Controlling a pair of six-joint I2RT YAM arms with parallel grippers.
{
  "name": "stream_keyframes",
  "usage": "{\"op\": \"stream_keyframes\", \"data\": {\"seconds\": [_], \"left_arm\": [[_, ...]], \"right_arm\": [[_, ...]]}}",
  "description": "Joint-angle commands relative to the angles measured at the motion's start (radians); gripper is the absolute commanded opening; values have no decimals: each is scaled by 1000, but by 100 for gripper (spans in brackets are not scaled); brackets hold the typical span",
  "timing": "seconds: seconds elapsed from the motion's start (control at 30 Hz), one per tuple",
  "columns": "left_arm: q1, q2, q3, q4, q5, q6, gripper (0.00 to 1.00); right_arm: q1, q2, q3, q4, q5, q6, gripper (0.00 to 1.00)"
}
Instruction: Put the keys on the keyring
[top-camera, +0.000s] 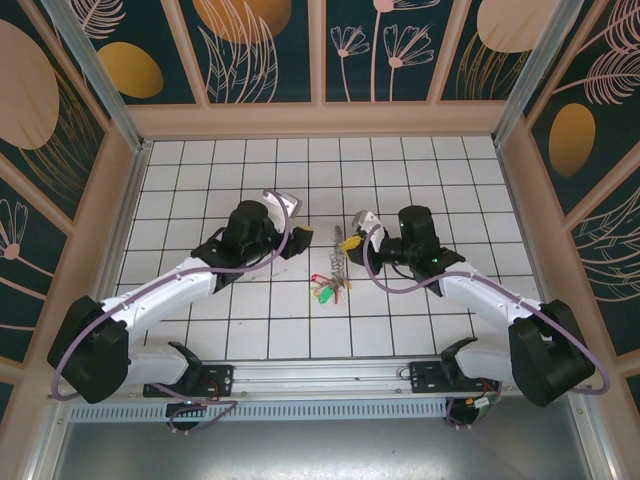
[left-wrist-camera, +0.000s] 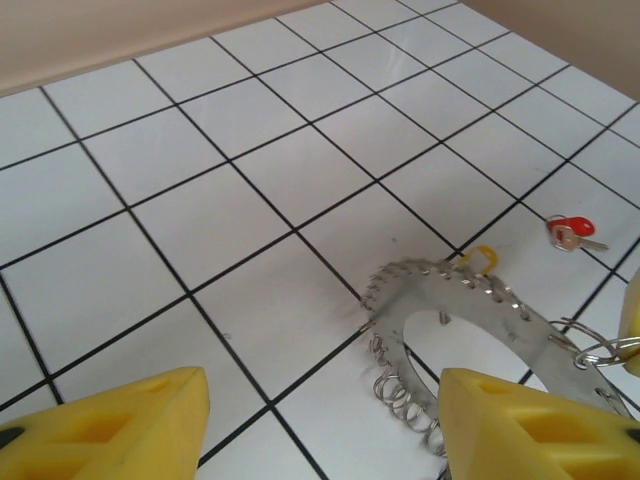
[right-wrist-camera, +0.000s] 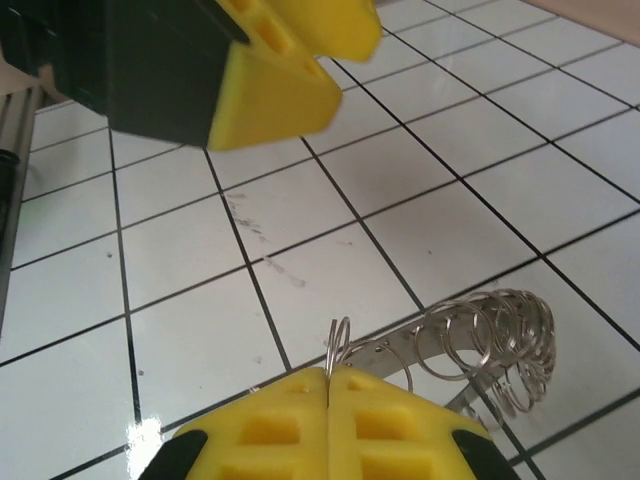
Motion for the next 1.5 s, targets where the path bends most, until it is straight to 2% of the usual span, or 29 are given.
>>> {"op": "stream_keyframes", "data": {"seconds": [0.0, 0.07, 0.33, 0.57, 0.67, 0.73, 0.87, 0.97, 1.1, 1.27, 1.47], "left_arm": [[10, 18, 46, 21, 91, 40, 64], [10, 25, 56, 12, 112, 58, 65], [10, 39, 62, -31, 210, 271, 69], [9, 88, 85, -69, 301, 419, 70], [10, 90, 89, -59, 333, 431, 68], [10, 76, 73, -43, 379, 451, 59], [9, 7, -25, 77, 474, 484, 53], [10, -36, -116, 202, 500, 485, 52], [10, -18, -138, 253, 515, 446, 50], [10, -1, -165, 414, 516, 360, 55], [10, 69, -146, 419, 538, 359, 52]], "right_arm": [[8, -25, 1, 80, -79, -52, 0], [7, -25, 8, 78, -85, -53, 0], [7, 16, 74, -22, -135, -109, 0], [7, 52, 97, -32, -162, -119, 0], [5, 57, 99, -28, -158, -117, 0], [3, 61, 93, -16, -164, -112, 0], [-8, 61, 73, 23, -190, -97, 0], [-12, 59, 72, 36, -209, -94, 0], [-16, 59, 71, 59, -241, -88, 0], [-19, 74, 71, 63, -253, -88, 0], [-22, 99, 68, 99, -261, -79, 0]]}}
